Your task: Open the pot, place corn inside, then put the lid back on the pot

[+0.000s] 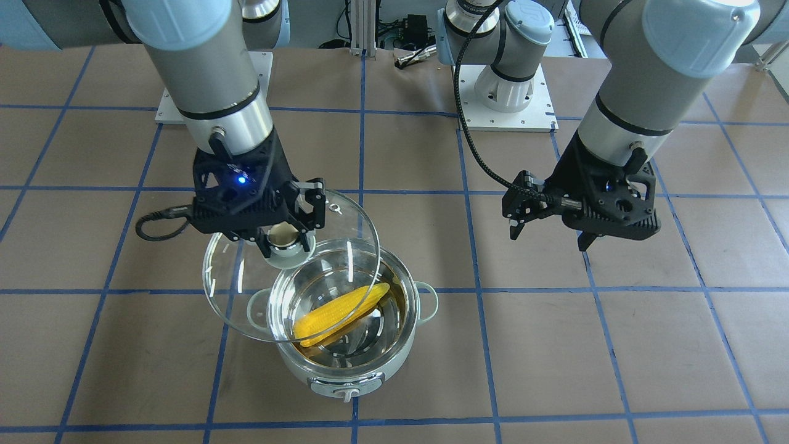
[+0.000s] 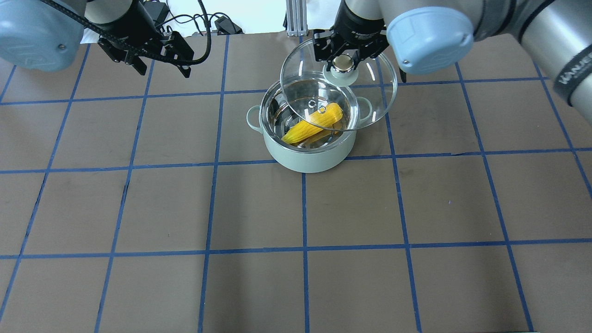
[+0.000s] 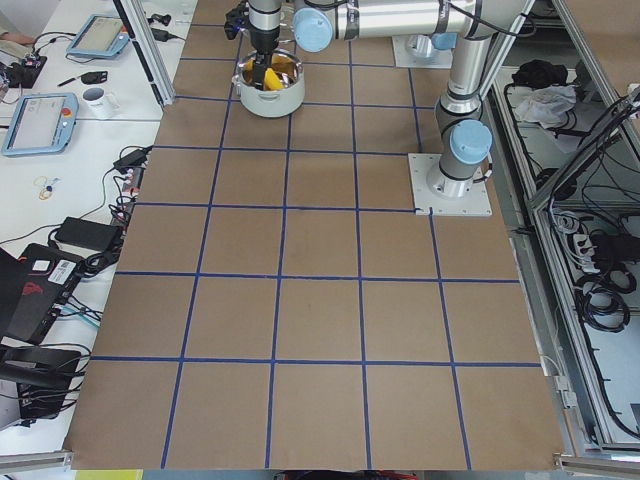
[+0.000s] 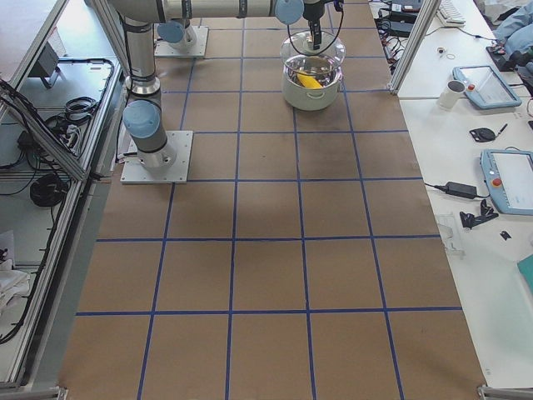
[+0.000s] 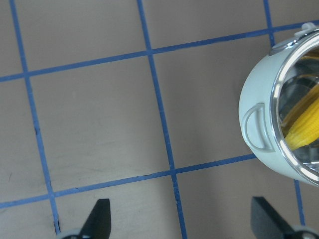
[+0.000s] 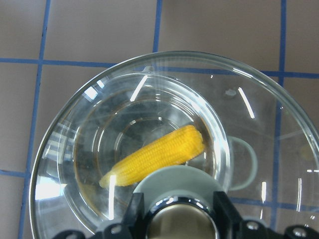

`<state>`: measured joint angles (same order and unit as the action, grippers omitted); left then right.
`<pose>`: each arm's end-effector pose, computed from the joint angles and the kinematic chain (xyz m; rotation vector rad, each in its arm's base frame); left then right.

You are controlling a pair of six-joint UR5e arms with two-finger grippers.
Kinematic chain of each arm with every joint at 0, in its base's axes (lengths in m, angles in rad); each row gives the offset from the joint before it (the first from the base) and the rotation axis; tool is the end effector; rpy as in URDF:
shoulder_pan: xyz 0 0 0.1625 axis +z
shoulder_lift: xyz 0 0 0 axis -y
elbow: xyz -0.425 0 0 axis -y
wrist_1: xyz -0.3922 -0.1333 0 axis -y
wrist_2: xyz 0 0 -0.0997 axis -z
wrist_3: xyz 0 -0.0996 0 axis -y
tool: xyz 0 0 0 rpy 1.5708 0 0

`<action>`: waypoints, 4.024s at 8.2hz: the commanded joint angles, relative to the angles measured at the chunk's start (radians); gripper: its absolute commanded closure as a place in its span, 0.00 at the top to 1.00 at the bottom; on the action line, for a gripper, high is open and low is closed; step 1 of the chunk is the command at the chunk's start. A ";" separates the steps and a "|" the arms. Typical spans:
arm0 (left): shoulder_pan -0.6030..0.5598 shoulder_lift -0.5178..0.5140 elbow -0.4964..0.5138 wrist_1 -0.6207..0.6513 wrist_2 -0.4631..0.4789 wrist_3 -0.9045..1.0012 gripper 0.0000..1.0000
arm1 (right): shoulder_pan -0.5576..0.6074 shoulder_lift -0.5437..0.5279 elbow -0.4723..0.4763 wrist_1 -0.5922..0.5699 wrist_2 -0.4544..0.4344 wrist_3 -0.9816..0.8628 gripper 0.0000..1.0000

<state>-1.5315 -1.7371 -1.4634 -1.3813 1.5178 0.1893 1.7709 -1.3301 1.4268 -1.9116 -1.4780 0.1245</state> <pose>-0.1159 -0.5787 0.4729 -0.2374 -3.0877 0.2105 0.2614 -0.5718 0.4652 -0.1301 2.9893 -0.3397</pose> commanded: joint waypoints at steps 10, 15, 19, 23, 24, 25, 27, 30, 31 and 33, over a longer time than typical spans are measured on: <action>-0.002 0.061 -0.046 -0.074 0.039 -0.134 1.00 | 0.082 0.193 0.001 -0.138 -0.027 0.064 0.12; -0.007 0.128 -0.055 -0.156 0.039 -0.146 1.00 | 0.082 0.200 0.003 -0.145 -0.025 0.066 0.12; -0.006 0.128 -0.063 -0.160 0.039 -0.146 1.00 | 0.097 0.200 0.004 -0.145 -0.025 0.087 0.12; -0.006 0.123 -0.077 -0.159 0.039 -0.229 1.00 | 0.096 0.201 0.006 -0.144 -0.036 0.084 0.12; -0.006 0.126 -0.077 -0.162 0.044 -0.250 1.00 | 0.096 0.200 0.017 -0.144 -0.047 0.087 0.12; -0.006 0.128 -0.077 -0.159 0.041 -0.251 1.00 | 0.096 0.200 0.020 -0.144 -0.048 0.084 0.12; -0.006 0.126 -0.098 -0.156 0.038 -0.251 1.00 | 0.096 0.200 0.020 -0.145 -0.047 0.084 0.12; -0.006 0.128 -0.101 -0.156 0.032 -0.249 1.00 | 0.096 0.198 0.021 -0.147 -0.047 0.087 0.70; -0.006 0.126 -0.101 -0.154 0.033 -0.249 1.00 | 0.096 0.195 0.020 -0.152 -0.045 0.105 1.00; -0.006 0.125 -0.101 -0.154 0.032 -0.249 1.00 | 0.094 0.184 0.001 -0.150 -0.041 0.116 1.00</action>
<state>-1.5370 -1.6091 -1.5639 -1.5366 1.5501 -0.0600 1.8667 -1.1350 1.4423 -2.0619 -1.5208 0.2308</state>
